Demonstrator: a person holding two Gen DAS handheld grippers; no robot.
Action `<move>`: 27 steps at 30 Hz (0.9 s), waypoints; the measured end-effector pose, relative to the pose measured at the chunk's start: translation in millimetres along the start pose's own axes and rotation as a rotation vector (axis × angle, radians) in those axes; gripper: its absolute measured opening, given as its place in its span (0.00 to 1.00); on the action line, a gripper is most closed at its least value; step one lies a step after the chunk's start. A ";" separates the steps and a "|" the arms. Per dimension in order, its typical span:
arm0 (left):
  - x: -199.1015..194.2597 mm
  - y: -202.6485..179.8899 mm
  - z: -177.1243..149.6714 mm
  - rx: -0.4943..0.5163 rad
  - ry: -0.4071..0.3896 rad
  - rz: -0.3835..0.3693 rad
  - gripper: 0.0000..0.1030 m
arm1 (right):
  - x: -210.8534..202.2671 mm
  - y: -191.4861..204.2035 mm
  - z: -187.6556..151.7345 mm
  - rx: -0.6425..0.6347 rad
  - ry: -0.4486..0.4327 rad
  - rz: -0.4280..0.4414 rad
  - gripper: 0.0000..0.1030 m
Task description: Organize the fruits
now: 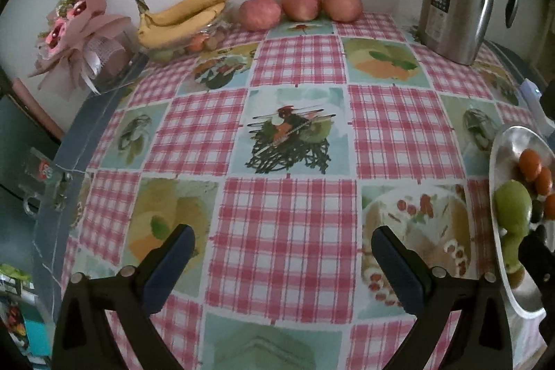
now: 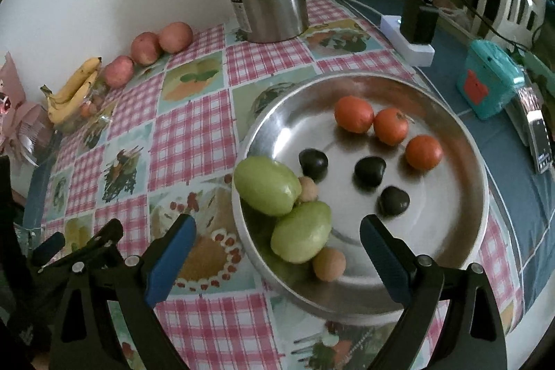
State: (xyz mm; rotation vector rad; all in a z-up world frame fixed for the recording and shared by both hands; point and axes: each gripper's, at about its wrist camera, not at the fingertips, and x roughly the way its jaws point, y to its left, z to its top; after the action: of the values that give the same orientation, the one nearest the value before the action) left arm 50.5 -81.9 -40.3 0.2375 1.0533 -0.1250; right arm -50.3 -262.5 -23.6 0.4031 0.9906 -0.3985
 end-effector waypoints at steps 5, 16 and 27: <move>-8.9 7.8 -12.6 0.008 0.006 -0.002 1.00 | -5.0 0.1 -12.9 0.000 0.018 0.013 0.93; -30.2 24.8 -33.5 -0.020 -0.002 -0.032 1.00 | -13.7 6.6 -31.7 -0.029 0.046 0.024 0.93; -40.8 37.3 -42.7 -0.042 0.021 -0.041 1.00 | -25.6 8.2 -34.9 -0.046 0.030 0.015 0.93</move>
State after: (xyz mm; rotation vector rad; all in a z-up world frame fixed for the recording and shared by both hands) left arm 2.5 -35.5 -19.9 0.1802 1.0813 -0.1374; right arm -83.8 -234.6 -17.4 0.3761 1.0238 -0.3567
